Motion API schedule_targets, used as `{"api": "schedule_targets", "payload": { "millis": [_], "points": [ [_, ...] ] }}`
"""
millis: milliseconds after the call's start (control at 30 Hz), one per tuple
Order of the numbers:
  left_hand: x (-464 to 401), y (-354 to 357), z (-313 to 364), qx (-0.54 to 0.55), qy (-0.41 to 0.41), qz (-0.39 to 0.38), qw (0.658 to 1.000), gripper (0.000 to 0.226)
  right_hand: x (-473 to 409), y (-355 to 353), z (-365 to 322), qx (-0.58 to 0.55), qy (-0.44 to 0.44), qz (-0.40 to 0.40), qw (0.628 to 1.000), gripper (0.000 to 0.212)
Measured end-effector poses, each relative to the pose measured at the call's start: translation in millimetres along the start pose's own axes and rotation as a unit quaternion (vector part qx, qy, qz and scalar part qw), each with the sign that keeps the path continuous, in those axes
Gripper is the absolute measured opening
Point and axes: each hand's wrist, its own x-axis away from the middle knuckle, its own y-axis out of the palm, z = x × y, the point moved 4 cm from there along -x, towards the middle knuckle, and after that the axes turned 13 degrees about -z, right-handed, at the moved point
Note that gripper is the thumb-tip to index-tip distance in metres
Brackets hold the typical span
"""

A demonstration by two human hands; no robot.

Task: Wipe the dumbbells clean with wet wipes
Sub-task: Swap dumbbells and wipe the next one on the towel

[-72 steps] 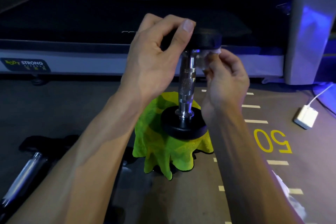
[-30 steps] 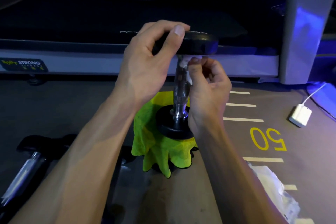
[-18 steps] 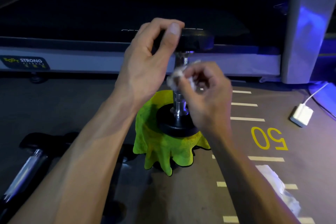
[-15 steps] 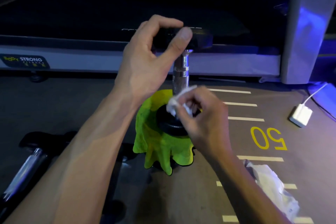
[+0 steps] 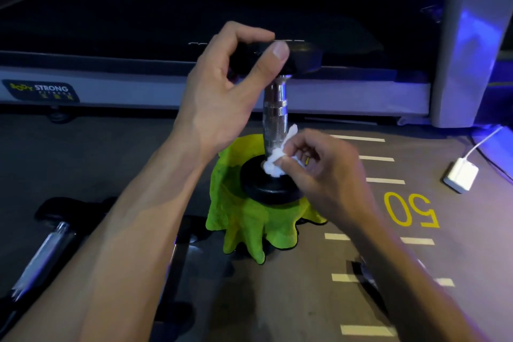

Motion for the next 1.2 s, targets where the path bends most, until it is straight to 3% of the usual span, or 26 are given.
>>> {"api": "schedule_targets", "payload": {
  "millis": [133, 300, 367, 500, 667, 733, 867, 1033, 1200],
  "points": [
    [4.1, -4.5, -0.9, -0.007, -0.005, -0.003, 1.0, 0.019, -5.3, -37.3, 13.9, -0.052, 0.032, 0.134, 0.989, 0.018],
    [3.3, 0.8, 1.5, -0.016, -0.001, -0.003, 1.0, 0.026, -6.0, -0.9, 22.2, -0.069, 0.092, -0.033, 0.993, 0.014],
    [3.2, 2.5, 1.8, -0.02, -0.002, -0.003, 1.0, 0.025, -1.1, 2.4, 19.4, -0.059, 0.098, -0.047, 0.992, 0.012],
    [0.7, 2.5, 1.5, -0.033, -0.004, 0.019, 0.999, 0.025, 12.5, 3.8, -7.3, 0.061, 0.029, 0.0, 0.998, 0.015],
    [0.6, 11.0, 8.1, -0.056, 0.01, 0.017, 0.998, 0.026, 17.5, 26.3, -36.3, 0.201, 0.027, 0.0, 0.979, 0.013],
    [0.0, 13.8, 9.6, -0.064, 0.013, 0.012, 0.998, 0.027, 16.9, 34.9, -45.7, 0.254, 0.05, -0.02, 0.966, 0.014],
    [-0.9, 17.7, 10.6, -0.066, 0.021, -0.009, 0.998, 0.027, 26.3, 62.9, -51.5, 0.384, 0.062, -0.117, 0.914, 0.04],
    [-0.9, 20.1, 10.3, -0.062, 0.024, -0.008, 0.998, 0.023, 37.4, 27.2, -34.8, 0.206, 0.027, -0.037, 0.977, 0.03],
    [3.0, 19.5, 11.1, -0.046, 0.025, 0.0, 0.999, 0.021, 38.8, 16.2, -27.6, 0.174, -0.001, -0.008, 0.985, 0.025]
  ]
}}
